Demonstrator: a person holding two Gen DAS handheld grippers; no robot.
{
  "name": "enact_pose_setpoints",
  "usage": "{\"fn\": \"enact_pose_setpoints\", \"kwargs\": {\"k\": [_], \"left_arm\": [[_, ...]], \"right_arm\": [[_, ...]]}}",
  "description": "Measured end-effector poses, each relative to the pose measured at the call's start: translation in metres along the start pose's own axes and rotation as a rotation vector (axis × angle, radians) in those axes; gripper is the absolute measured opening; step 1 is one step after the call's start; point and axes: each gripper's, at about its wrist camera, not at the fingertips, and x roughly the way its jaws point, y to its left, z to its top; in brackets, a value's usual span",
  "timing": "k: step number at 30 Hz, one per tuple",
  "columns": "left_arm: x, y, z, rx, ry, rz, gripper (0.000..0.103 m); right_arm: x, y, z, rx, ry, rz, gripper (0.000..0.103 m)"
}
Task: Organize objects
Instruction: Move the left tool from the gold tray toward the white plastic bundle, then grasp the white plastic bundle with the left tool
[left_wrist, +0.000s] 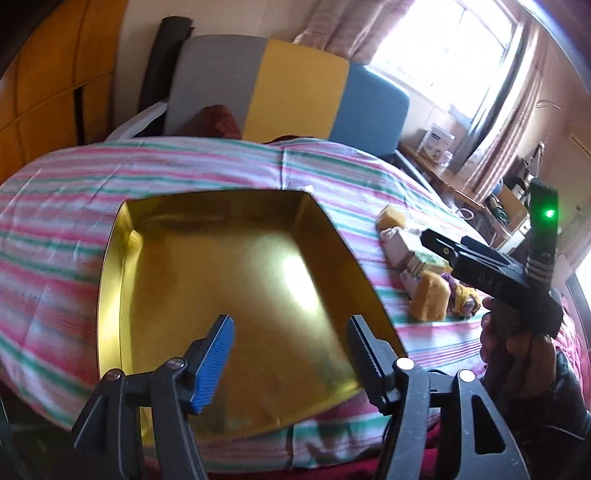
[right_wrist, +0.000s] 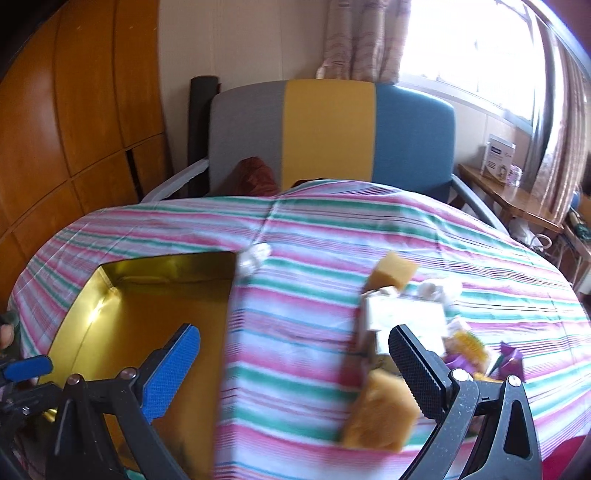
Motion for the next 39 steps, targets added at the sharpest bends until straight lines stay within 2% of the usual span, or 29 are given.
{"fn": "enact_pose_setpoints", "kwargs": {"k": [3,7,11,13,18,24,26,28,29,30,31,32,33,34,35,37,39], "left_arm": [[0.006,-0.008,0.026,0.080,-0.009,0.047,0.065],[0.026,-0.014,0.066,0.150,0.013,0.073,0.065],[0.059,-0.027,0.109,0.232,0.054,0.056,0.065],[0.086,-0.037,0.130,0.281,0.098,0.027,0.065],[0.157,-0.050,0.168,0.323,0.208,0.030,0.064],[0.231,-0.057,0.189,0.349,0.350,0.037,0.063],[0.252,-0.058,0.189,0.364,0.399,0.054,0.059],[0.272,-0.055,0.189,0.362,0.459,0.065,0.046],[0.280,-0.053,0.188,0.358,0.482,0.070,0.044],[0.285,-0.053,0.187,0.377,0.478,0.091,0.043],[0.287,-0.053,0.186,0.393,0.469,0.105,0.033],[0.288,-0.051,0.187,0.388,0.462,0.111,0.029],[0.285,-0.046,0.190,0.350,0.450,0.090,0.027],[0.280,-0.043,0.193,0.327,0.431,0.068,0.015],[0.273,-0.042,0.194,0.323,0.406,0.048,0.009],[0.257,-0.044,0.194,0.336,0.356,0.029,0.008],[0.247,-0.045,0.196,0.335,0.344,0.011,0.008]], "right_arm": [[0.003,-0.034,0.008,0.037,-0.002,-0.017,0.103],[0.010,-0.072,0.009,0.091,-0.006,-0.028,0.103],[0.018,-0.096,0.007,0.153,-0.027,0.011,0.103],[0.022,-0.100,0.008,0.182,-0.021,0.033,0.103],[0.021,-0.107,0.014,0.219,-0.040,0.088,0.103],[0.019,-0.109,0.015,0.249,-0.052,0.126,0.103],[0.018,-0.111,0.016,0.258,-0.064,0.127,0.103],[0.017,-0.112,0.017,0.262,-0.070,0.136,0.103],[0.016,-0.112,0.017,0.264,-0.073,0.136,0.103],[0.016,-0.113,0.017,0.267,-0.076,0.139,0.103],[0.016,-0.113,0.017,0.270,-0.078,0.143,0.103],[0.016,-0.114,0.017,0.272,-0.079,0.145,0.103],[0.016,-0.114,0.018,0.274,-0.081,0.140,0.103],[0.016,-0.116,0.018,0.286,-0.085,0.130,0.103],[0.015,-0.118,0.018,0.295,-0.091,0.129,0.103],[0.013,-0.123,0.018,0.315,-0.102,0.127,0.103],[0.012,-0.126,0.017,0.335,-0.104,0.120,0.103]]}}
